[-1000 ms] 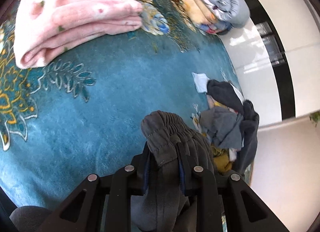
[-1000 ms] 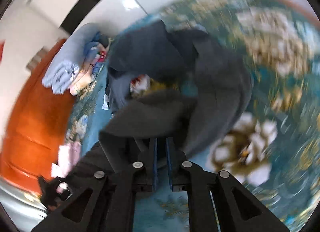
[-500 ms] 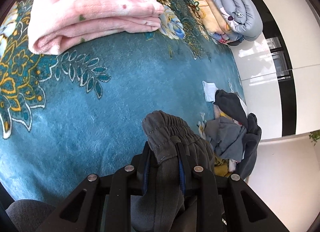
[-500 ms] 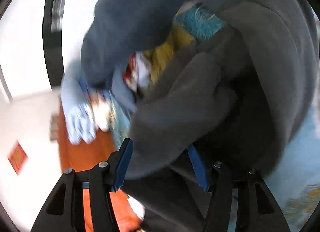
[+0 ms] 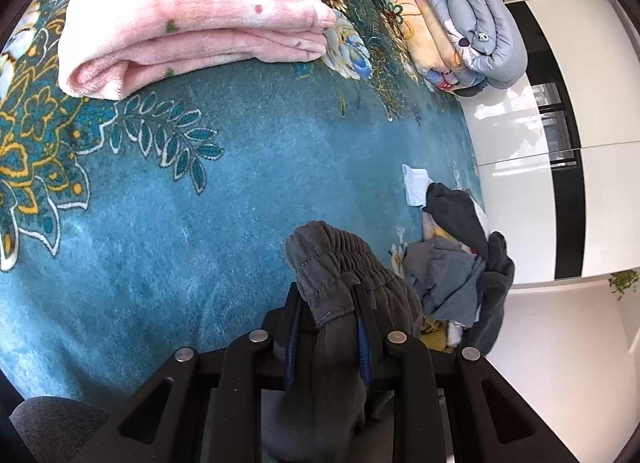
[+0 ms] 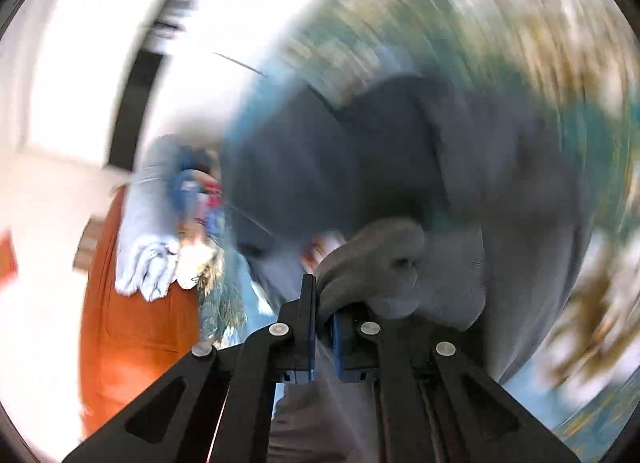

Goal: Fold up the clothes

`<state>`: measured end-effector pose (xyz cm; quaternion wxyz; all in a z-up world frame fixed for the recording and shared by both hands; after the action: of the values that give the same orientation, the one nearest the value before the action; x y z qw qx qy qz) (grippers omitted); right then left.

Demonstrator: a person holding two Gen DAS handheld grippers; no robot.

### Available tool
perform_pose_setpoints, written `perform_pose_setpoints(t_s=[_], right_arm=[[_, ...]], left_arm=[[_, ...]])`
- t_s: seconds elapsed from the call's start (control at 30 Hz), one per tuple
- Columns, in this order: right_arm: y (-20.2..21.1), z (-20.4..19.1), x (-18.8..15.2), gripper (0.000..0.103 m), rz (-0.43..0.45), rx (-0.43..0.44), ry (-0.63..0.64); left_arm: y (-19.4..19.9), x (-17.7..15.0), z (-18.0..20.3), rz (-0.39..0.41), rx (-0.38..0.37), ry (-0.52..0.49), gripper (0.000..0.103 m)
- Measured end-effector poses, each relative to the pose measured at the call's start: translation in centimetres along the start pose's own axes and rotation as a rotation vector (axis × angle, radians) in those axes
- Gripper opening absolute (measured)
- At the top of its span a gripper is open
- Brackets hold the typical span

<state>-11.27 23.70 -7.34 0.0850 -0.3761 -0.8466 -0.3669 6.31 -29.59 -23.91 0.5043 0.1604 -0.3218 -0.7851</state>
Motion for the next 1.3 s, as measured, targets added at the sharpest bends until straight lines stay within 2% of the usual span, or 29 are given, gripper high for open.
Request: perform_pose_setpoints(t_s=[0.03,0.1,0.17,0.23,0.3,0.4,0.47,0.53,0.63,0.73,0.8,0.9,0.93,0.97,1.03,1.07,1.1,1.13,1.2,1.3], right_arm=[[2.9,-1.0,1.5,0.006,0.066,0.007,0.072],[7.6,-0.5,3.1,0.006,0.156,-0.020,0.133],[11.3,2.5,3.4,0.006,0.210,-0.105,0.152],[12.2,7.4,1.3,0.006,0.167,-0.234,0.146],[11.6,13.6,-2.2,0.006,0.063,-0.358,0.101],[11.0,23.1,-8.8,0.006,-0.059,-0.484,-0.127],[11.6,26.5,-11.6,0.006,-0.108,-0.519,-0.219],[11.5,28.1,-12.8,0.006,-0.155,-0.580,-0.195],[11.1,27.7,-12.4,0.007,-0.178,-0.621,-0.106],[10.7,27.8,-11.8,0.010,-0.194,-0.647,-0.073],[10.8,27.8,-11.5,0.015,-0.193,-0.645,-0.076],[11.1,27.4,-10.5,0.027,-0.234,-0.613,-0.090],[11.5,27.4,-10.4,0.036,-0.266,-0.586,-0.100],[11.8,27.4,-10.3,0.048,-0.298,-0.559,-0.110],[12.6,26.6,-10.2,0.050,-0.354,-0.514,-0.102],[12.9,25.8,-10.0,0.051,-0.379,-0.532,-0.066],[13.2,25.0,-9.7,0.051,-0.404,-0.566,-0.017],[12.9,23.2,-9.5,0.051,-0.412,-0.568,0.054],[11.8,18.8,-9.0,0.051,-0.412,-0.546,0.212],[6.7,10.6,-9.7,0.057,-0.431,-0.388,0.387]], left_arm=[[0.0,-0.1,0.1,-0.005,-0.006,0.000,0.025],[-0.1,-0.3,0.4,-0.018,-0.010,-0.013,0.025],[-0.3,-0.7,0.9,-0.037,-0.006,-0.045,0.026],[-0.5,-1.1,1.4,-0.057,-0.002,-0.077,0.026],[-0.7,-1.4,1.3,-0.078,0.012,-0.076,0.026],[-0.3,-1.3,0.6,-0.079,0.008,-0.041,0.026],[0.3,-1.0,0.0,-0.065,0.000,-0.007,0.024],[0.6,-0.7,-0.6,-0.063,-0.017,0.031,0.024],[1.0,-0.5,-0.8,-0.053,-0.020,0.044,0.024],[1.1,-0.5,-0.7,-0.046,-0.016,0.037,0.024],[1.3,-0.3,-0.8,-0.034,-0.006,0.033,0.025],[1.0,-0.2,-1.5,-0.041,0.005,0.064,0.029],[0.8,-0.2,-1.7,-0.050,0.011,0.075,0.035],[0.6,-0.3,-1.8,-0.058,0.016,0.085,0.046],[0.2,-0.4,-1.9,-0.062,0.053,0.073,0.055],[0.0,-0.5,-2.0,-0.063,0.074,0.065,0.058],[-0.2,-0.6,-2.0,-0.065,0.094,0.056,0.061],[-0.4,-0.6,-2.0,-0.066,0.115,0.048,0.065],[-0.8,-0.8,-2.1,-0.069,0.155,0.032,0.065],[-1.2,-1.0,-2.1,-0.073,0.206,0.007,0.067]])
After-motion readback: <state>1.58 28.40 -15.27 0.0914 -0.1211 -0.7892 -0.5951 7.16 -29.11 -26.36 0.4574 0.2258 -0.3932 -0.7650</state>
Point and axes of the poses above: each gripper's, at about its wrist camera, not at the fingertips, and y roughly against the way its jaws point, z to its right, x to its top, the point moved 9 cm from there along -y, roughly the way its jaws point, and after that the axes turned 1 degree about y, right-handed, at the moved point
